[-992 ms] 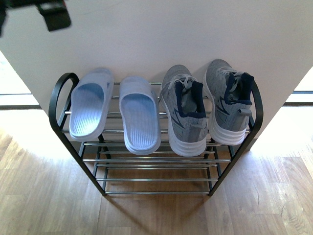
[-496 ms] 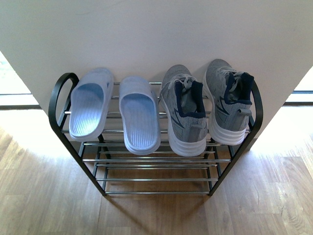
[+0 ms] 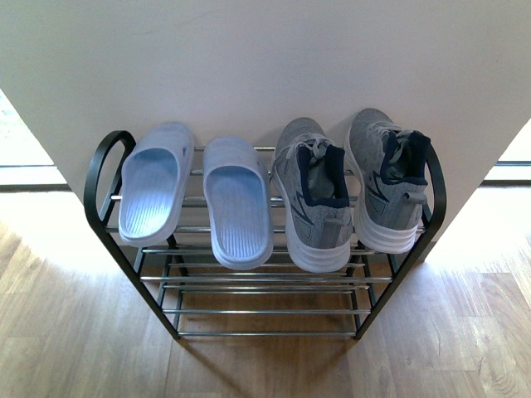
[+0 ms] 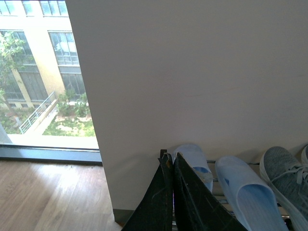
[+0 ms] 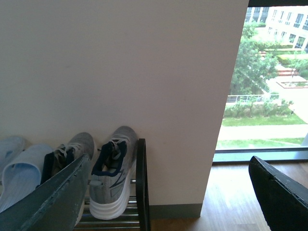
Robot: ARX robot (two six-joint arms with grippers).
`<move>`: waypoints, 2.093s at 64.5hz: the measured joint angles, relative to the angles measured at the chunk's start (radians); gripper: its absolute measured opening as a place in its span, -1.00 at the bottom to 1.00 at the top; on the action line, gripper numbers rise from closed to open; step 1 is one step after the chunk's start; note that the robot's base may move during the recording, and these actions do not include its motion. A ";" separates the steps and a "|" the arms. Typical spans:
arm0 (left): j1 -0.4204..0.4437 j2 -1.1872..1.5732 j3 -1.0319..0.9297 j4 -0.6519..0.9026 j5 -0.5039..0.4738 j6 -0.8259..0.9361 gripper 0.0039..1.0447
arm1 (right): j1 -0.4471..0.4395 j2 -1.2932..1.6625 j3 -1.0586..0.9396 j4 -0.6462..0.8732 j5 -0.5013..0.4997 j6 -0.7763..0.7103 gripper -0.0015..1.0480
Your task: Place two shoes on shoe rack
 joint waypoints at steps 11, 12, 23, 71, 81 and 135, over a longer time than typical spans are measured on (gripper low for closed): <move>0.080 -0.098 -0.038 -0.060 0.088 0.003 -0.98 | 0.000 0.000 0.000 0.000 0.000 0.000 0.82; 0.084 -0.104 -0.040 -0.064 0.087 0.003 -0.98 | 0.000 0.000 0.000 0.000 0.000 0.000 0.82; 0.092 -0.201 -0.068 -0.133 0.095 0.003 -0.98 | 0.000 0.000 0.000 0.000 0.000 0.000 0.82; 0.092 -0.559 -0.107 -0.429 0.095 0.003 -0.98 | 0.000 0.000 0.000 0.000 0.000 0.000 0.82; 0.092 -0.602 -0.107 -0.471 0.095 0.003 -0.98 | 0.000 0.000 0.000 0.000 0.000 0.000 0.82; 0.093 -0.813 -0.107 -0.700 0.095 0.003 0.53 | 0.000 0.000 0.000 0.000 0.000 0.000 0.82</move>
